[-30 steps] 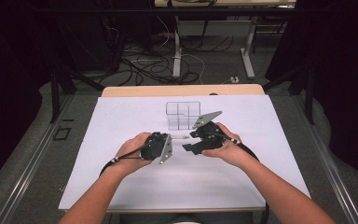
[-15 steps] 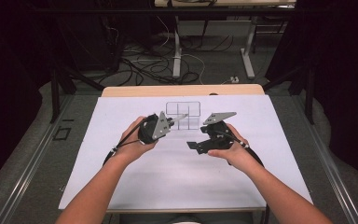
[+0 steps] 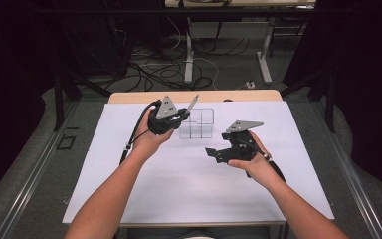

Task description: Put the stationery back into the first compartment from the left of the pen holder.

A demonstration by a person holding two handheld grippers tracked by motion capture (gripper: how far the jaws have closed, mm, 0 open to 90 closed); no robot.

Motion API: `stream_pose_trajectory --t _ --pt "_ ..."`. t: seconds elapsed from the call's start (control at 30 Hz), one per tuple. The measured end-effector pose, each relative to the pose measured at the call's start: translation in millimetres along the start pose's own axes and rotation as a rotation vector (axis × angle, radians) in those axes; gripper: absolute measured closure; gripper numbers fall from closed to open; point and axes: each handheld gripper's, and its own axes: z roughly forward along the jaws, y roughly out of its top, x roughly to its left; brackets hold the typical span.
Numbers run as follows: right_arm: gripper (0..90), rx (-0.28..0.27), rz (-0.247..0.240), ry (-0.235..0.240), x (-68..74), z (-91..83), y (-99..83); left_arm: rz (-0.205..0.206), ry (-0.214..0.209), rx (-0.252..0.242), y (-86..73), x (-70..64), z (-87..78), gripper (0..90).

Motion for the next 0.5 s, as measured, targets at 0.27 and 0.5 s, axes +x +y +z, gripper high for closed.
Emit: stream_pose_trajectory --t 0.27,0.5 --pt "6.1 -0.023 0.031 -0.015 -3.4 -2.0 -7.9 -0.15 0.002 -0.038 3.7 13.3 14.0 79.3" --pt "4.4 -0.043 0.043 -0.014 -5.0 -2.4 -13.2 -0.225 0.027 -0.044 -0.4 24.7 22.7 79.3"
